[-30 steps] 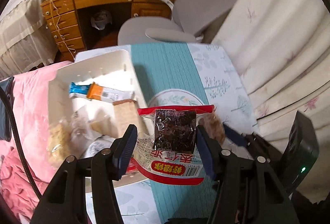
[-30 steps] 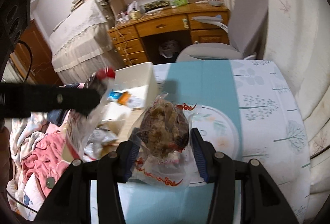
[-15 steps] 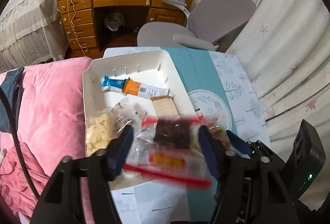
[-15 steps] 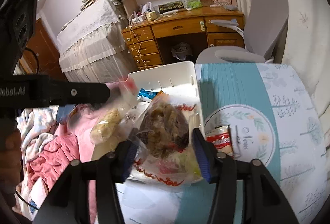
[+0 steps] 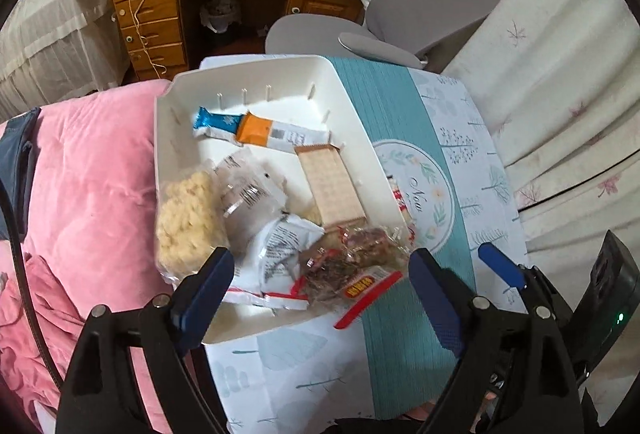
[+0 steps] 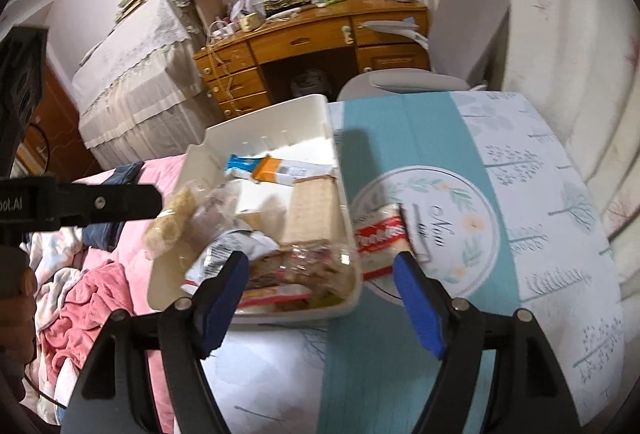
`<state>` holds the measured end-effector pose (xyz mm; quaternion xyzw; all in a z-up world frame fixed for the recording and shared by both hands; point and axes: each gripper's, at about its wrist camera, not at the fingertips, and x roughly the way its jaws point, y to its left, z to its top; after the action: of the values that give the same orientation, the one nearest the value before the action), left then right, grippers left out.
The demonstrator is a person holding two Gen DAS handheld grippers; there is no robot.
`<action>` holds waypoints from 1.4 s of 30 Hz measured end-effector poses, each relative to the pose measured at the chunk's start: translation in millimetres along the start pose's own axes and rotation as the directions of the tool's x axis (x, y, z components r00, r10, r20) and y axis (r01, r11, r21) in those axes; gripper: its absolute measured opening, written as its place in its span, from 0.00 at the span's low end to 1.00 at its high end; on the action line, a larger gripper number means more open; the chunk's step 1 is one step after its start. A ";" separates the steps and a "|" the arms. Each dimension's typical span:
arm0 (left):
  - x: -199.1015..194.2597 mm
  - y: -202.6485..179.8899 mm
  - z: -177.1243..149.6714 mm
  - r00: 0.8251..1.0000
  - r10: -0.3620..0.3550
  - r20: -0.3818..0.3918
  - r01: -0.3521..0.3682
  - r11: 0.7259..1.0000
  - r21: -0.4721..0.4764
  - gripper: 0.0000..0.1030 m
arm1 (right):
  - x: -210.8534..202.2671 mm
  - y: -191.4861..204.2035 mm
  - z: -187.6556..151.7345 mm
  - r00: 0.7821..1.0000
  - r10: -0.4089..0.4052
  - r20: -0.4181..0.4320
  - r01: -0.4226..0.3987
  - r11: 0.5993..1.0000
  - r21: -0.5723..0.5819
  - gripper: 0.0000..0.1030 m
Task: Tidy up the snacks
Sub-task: 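Move both tools toward the red Cookies bag beside the tray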
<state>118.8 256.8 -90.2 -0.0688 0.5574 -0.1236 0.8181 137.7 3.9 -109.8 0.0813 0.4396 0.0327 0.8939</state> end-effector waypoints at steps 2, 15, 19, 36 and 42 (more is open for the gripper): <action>1.6 -6.6 -2.5 1.000 -0.009 -0.006 0.009 1.000 0.002 0.86 | -2.8 -10.6 -1.1 1.000 -0.010 -0.001 0.010 1.000 0.017 0.73; 24.2 -59.5 -21.6 0.999 -0.033 -0.015 0.030 0.986 -0.167 0.86 | -5.6 -71.3 -0.3 1.000 0.002 -0.021 -0.005 0.992 -0.125 0.73; 36.0 -77.5 -34.3 0.999 -0.030 -0.009 0.026 0.954 -0.299 0.86 | -4.4 -89.3 5.5 0.998 0.048 -0.038 -0.056 0.970 -0.238 0.73; 97.7 -121.7 -68.5 0.981 0.099 0.168 0.063 0.656 -0.752 0.86 | 31.8 -122.4 20.6 0.977 0.189 -0.096 -0.198 0.648 -0.735 0.80; 130.7 -115.6 -67.4 0.979 0.129 0.160 0.066 0.543 -0.837 0.86 | 68.5 -124.9 18.7 0.953 0.261 -0.150 -0.267 0.500 -0.824 0.80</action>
<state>87.2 111.1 -203.1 -0.4534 0.4634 0.1802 0.7398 192.7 -112.4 -173.9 -0.2881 0.3555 0.3741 0.8067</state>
